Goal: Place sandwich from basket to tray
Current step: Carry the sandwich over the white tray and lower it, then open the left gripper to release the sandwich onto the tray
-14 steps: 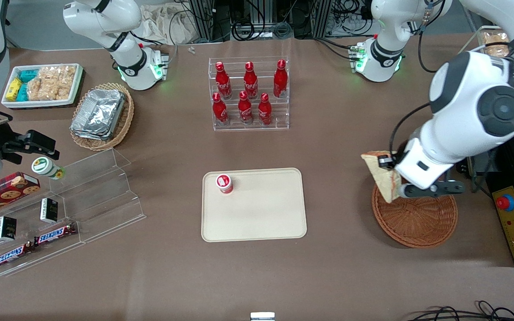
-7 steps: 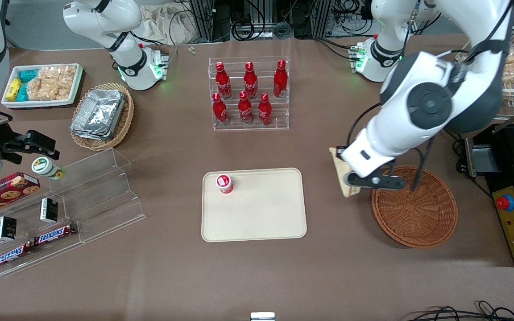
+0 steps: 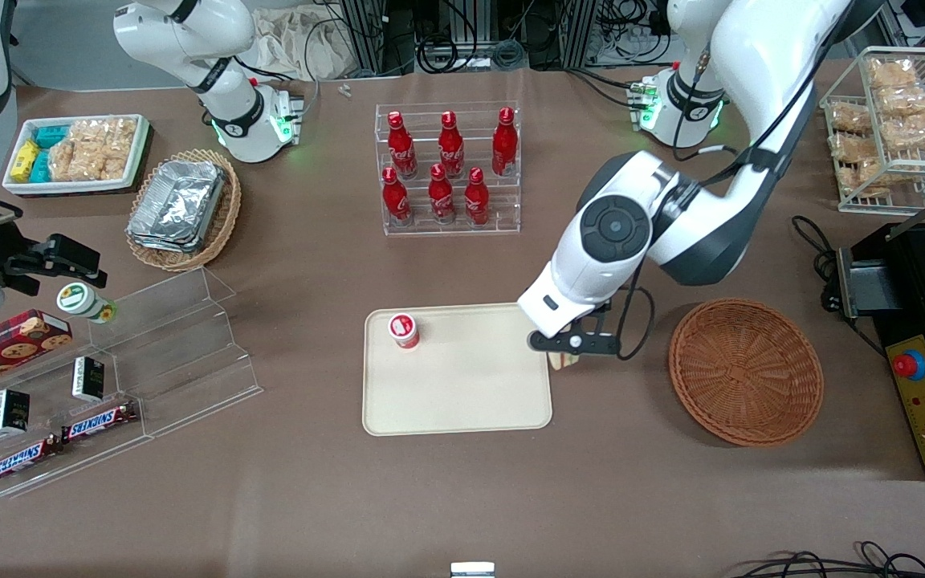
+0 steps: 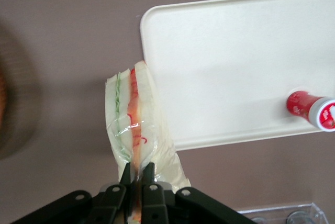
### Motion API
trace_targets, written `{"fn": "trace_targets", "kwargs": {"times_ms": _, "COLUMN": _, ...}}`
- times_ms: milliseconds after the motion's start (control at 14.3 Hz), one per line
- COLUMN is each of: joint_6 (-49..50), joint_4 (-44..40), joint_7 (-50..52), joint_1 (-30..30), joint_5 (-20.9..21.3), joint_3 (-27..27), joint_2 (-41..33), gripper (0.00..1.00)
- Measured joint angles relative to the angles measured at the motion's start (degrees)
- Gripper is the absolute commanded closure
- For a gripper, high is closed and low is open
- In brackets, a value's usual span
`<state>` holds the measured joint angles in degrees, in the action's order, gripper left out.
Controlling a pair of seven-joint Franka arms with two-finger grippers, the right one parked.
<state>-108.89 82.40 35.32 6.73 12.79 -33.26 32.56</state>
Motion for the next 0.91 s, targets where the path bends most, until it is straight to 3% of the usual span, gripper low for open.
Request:
{"fn": "trace_targets", "kwargs": {"times_ms": 629, "joint_6": -16.2, "joint_4": 0.0, "joint_7": 0.0, "joint_1": 2.2, "joint_5": 7.0, "joint_3": 0.0, "joint_2": 12.6, "gripper": 1.0}}
{"fn": "trace_targets", "kwargs": {"times_ms": 699, "joint_6": -16.7, "joint_4": 0.0, "joint_7": 0.0, "joint_1": 2.4, "joint_5": 7.2, "joint_3": 0.0, "joint_2": 13.6, "gripper": 0.94}}
{"fn": "trace_targets", "kwargs": {"times_ms": 769, "joint_6": -16.9, "joint_4": 0.0, "joint_7": 0.0, "joint_1": 2.4, "joint_5": 7.3, "joint_3": 0.0, "joint_2": 14.1, "gripper": 0.72}}
{"fn": "trace_targets", "kwargs": {"times_ms": 839, "joint_6": -17.0, "joint_4": -0.1, "joint_7": 0.0, "joint_1": 2.4, "joint_5": 7.3, "joint_3": 0.0, "joint_2": 14.4, "gripper": 0.27}}
{"fn": "trace_targets", "kwargs": {"times_ms": 909, "joint_6": -17.0, "joint_4": -0.3, "joint_7": 0.0, "joint_1": 2.4, "joint_5": 7.4, "joint_3": 0.0, "joint_2": 14.4, "gripper": 0.01}}
